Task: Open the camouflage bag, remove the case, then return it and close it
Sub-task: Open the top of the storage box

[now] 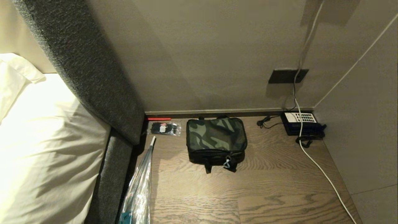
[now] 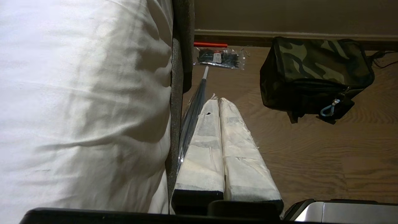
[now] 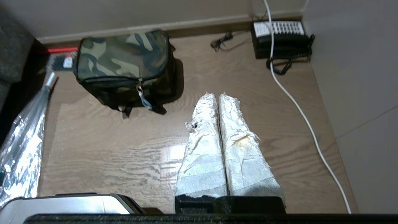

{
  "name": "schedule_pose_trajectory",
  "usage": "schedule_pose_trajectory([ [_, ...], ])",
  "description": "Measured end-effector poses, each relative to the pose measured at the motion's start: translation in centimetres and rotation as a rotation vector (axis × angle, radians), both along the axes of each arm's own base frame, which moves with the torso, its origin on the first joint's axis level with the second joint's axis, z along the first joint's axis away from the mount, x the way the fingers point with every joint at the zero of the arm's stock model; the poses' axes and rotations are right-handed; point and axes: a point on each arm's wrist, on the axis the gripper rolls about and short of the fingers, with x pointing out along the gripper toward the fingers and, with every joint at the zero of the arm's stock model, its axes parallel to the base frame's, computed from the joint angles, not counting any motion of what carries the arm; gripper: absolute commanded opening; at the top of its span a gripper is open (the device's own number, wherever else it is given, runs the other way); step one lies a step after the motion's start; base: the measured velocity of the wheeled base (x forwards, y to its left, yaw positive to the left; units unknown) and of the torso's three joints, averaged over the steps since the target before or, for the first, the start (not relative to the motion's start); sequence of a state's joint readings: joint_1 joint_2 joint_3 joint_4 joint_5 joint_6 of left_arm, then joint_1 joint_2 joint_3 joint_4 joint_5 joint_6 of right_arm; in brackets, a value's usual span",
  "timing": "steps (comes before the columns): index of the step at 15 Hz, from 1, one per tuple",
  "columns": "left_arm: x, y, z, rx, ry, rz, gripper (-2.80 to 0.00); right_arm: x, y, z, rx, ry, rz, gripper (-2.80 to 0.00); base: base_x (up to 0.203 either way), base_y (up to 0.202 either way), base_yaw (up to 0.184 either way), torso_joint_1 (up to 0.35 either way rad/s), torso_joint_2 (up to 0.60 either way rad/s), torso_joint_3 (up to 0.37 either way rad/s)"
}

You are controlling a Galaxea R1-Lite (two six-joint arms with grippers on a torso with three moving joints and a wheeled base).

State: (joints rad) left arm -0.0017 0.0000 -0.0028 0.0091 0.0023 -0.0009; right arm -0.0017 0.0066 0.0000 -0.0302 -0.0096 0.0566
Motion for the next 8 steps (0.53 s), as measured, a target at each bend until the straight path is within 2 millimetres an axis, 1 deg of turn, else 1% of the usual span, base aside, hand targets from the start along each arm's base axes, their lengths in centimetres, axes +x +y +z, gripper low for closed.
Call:
schedule_pose_trajectory([
  [8, 0.01, 0.00, -0.02, -0.001, 0.001, 0.000, -2.80, 0.00, 0.00, 0.00, 0.000, 0.000, 0.000, -2.80, 0.000, 0.000, 0.000, 0.003, 0.01, -0.199],
])
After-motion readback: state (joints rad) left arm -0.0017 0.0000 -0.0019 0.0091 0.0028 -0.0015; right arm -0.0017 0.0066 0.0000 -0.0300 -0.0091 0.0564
